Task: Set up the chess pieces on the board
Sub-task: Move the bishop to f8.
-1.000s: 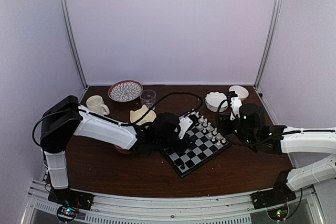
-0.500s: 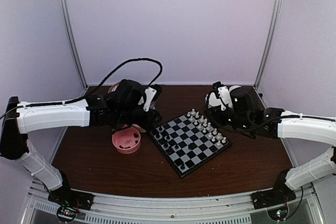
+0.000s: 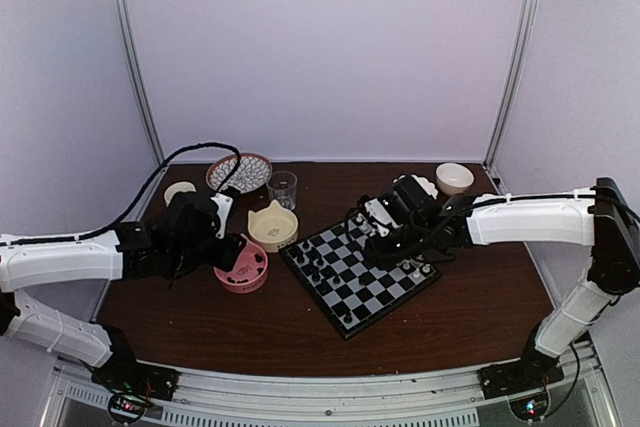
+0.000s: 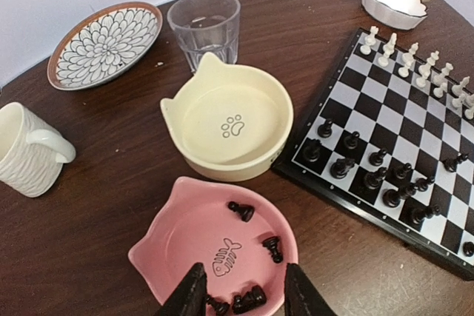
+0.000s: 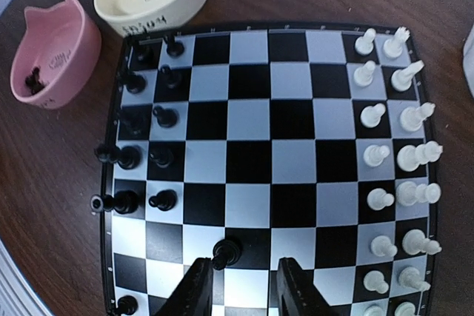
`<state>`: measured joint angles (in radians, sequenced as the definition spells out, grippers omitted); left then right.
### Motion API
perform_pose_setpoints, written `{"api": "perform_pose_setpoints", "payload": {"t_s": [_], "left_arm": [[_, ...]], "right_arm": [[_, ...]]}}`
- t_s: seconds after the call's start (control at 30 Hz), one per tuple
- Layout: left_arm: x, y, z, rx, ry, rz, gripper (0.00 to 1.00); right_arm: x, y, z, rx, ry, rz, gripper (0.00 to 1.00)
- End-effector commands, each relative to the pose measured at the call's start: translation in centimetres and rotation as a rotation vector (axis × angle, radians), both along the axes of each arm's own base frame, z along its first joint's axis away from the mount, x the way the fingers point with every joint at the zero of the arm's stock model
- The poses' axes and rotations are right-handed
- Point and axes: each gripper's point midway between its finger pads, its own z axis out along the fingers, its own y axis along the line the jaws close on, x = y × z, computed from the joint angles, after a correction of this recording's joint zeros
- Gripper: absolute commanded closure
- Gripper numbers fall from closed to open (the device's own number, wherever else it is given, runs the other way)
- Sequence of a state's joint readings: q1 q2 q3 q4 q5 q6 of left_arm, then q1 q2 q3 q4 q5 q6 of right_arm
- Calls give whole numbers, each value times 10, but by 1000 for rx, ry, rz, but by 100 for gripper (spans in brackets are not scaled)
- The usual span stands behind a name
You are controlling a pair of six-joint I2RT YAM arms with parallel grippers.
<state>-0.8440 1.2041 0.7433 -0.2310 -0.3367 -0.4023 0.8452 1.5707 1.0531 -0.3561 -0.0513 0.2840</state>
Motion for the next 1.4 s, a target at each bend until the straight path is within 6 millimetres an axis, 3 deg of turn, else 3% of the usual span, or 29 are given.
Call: {"api": "perform_pose_setpoints", "payload": {"t_s": [0.0,0.27,0.8,1.37], "left_arm": [[8,11,24,-67,-158,47,63],[-2,28,29,-90,-219,64,62],[-1,29,30,-85,-223,66,62],[-3,30,33,-89,-225,65,62]], "right_arm": [[-7,1,-12,-65,49,35,67],[-11,4,-25,-80,83,51,67],[-14,17,-43,-127,112,97,68],[-20,19,-52,-174,126,120,78]]}}
